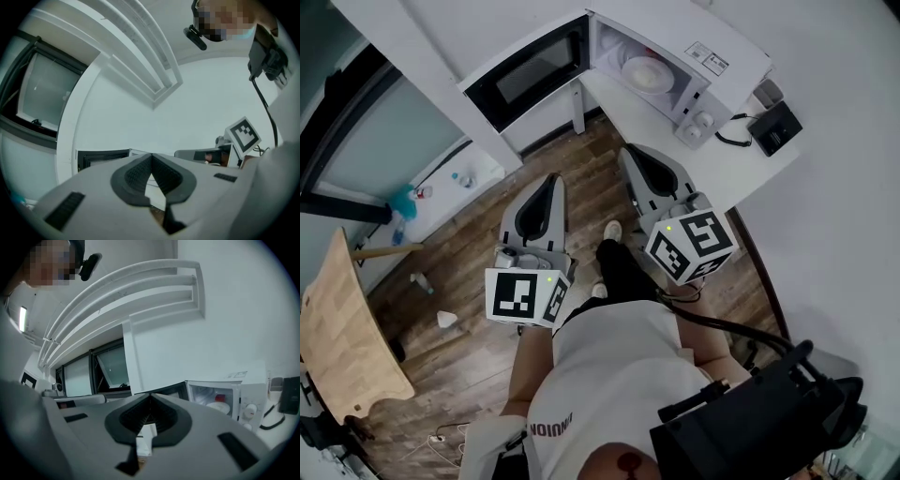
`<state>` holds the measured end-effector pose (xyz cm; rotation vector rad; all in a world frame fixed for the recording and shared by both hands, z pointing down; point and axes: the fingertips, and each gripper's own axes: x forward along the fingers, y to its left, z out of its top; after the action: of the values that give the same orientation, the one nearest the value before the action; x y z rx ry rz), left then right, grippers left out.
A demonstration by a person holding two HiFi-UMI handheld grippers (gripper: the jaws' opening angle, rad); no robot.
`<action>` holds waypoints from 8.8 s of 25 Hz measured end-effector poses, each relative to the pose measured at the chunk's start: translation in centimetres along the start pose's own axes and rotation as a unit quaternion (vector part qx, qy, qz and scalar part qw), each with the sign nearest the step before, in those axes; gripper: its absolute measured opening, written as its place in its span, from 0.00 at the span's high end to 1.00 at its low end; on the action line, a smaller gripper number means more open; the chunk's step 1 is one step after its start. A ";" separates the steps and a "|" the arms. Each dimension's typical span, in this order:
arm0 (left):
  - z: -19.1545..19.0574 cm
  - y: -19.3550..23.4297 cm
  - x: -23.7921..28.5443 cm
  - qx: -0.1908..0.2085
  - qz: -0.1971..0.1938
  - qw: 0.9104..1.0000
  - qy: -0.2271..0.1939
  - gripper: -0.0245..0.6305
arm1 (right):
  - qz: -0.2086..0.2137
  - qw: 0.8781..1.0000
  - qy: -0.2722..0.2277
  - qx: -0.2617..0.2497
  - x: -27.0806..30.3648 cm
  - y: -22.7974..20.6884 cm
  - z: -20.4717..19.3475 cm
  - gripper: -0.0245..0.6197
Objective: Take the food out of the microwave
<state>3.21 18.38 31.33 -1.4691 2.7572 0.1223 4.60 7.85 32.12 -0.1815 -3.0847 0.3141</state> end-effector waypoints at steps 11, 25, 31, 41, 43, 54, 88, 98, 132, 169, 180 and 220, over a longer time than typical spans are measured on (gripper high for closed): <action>0.5 2.1 11.3 -0.010 -0.036 0.999 0.013 0.94 | -0.012 1.000 0.000 -0.014 7.2 -7.1 3.5 0.93; -2.0 1.8 21.7 -0.011 -0.108 0.993 0.046 0.94 | -0.061 0.998 -0.002 -0.008 10.9 -14.9 4.7 0.93; -2.3 2.0 24.3 -0.002 -0.153 0.986 0.058 0.94 | -0.107 0.994 -0.004 0.003 11.8 -16.7 4.8 0.93; -4.5 4.2 29.1 -0.019 -0.216 0.972 0.095 0.94 | -0.181 0.983 -0.010 0.011 13.4 -18.4 4.2 0.93; -5.5 4.4 29.8 -0.022 -0.224 0.969 0.106 0.94 | -0.190 0.982 -0.004 0.012 13.5 -18.7 3.7 0.93; -12.2 3.2 32.6 -0.083 -0.269 0.940 0.190 0.94 | -0.234 0.972 -0.002 0.027 12.4 -20.1 2.5 0.93; -25.0 2.8 34.5 -0.270 -0.218 0.856 0.382 0.70 | -0.252 0.966 0.026 0.050 12.4 -21.0 0.7 0.93; -26.5 2.7 35.4 -0.343 -0.195 0.829 0.396 0.70 | -0.257 0.965 0.034 0.046 12.3 -21.1 0.6 0.93; -26.7 1.9 35.9 -0.508 -0.158 0.756 0.382 0.89 | -0.274 0.959 0.042 0.053 12.0 -21.8 0.3 0.93; -24.6 2.1 32.9 -0.554 -0.198 0.726 0.355 0.93 | -0.261 0.963 0.042 0.054 12.2 -21.1 0.1 0.93; -23.6 2.1 31.3 -0.558 -0.211 0.722 0.350 0.93 | -0.256 0.965 0.039 0.050 12.0 -20.9 0.1 0.93; -18.1 1.9 26.6 -0.601 -0.256 0.679 0.335 0.93 | -0.267 0.962 0.018 0.055 10.5 -21.5 0.8 0.93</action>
<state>-12.82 -3.94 48.18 -2.9492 2.4034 2.0818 -8.25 -11.98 35.92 0.6289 -2.9108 0.4396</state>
